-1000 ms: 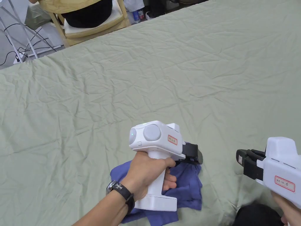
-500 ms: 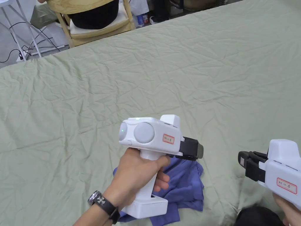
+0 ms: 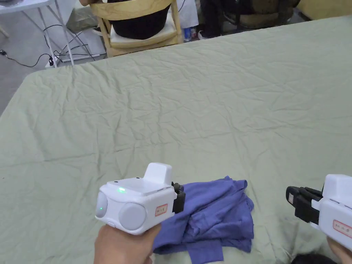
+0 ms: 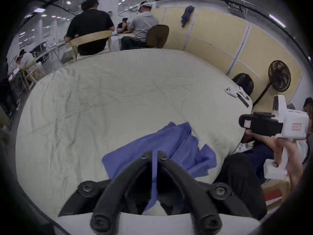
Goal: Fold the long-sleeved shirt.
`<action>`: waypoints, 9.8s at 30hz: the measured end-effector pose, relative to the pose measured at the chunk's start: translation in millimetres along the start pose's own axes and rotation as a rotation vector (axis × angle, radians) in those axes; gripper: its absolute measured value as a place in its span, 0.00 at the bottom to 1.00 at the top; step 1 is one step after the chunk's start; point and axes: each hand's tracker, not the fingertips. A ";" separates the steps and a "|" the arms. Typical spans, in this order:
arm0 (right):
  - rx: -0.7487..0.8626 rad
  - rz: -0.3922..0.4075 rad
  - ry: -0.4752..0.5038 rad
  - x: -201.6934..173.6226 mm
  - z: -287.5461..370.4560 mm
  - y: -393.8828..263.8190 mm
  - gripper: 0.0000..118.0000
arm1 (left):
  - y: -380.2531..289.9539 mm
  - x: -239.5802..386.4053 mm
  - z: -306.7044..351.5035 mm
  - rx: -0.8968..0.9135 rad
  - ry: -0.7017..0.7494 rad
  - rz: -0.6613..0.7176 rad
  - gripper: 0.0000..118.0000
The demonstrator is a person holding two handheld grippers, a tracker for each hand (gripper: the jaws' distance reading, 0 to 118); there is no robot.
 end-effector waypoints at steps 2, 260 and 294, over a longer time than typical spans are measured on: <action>0.002 0.003 0.002 -2.6 1.4 -0.3 0.00 | -8.4 -7.6 2.2 -0.011 -0.008 0.002 0.00; 0.199 0.486 0.277 -243.7 -12.1 92.5 0.00 | -35.5 -185.9 173.1 0.435 0.499 0.294 0.44; 0.501 0.375 -0.076 -139.3 62.3 241.3 0.01 | 142.0 -61.5 172.2 0.636 0.466 0.133 0.00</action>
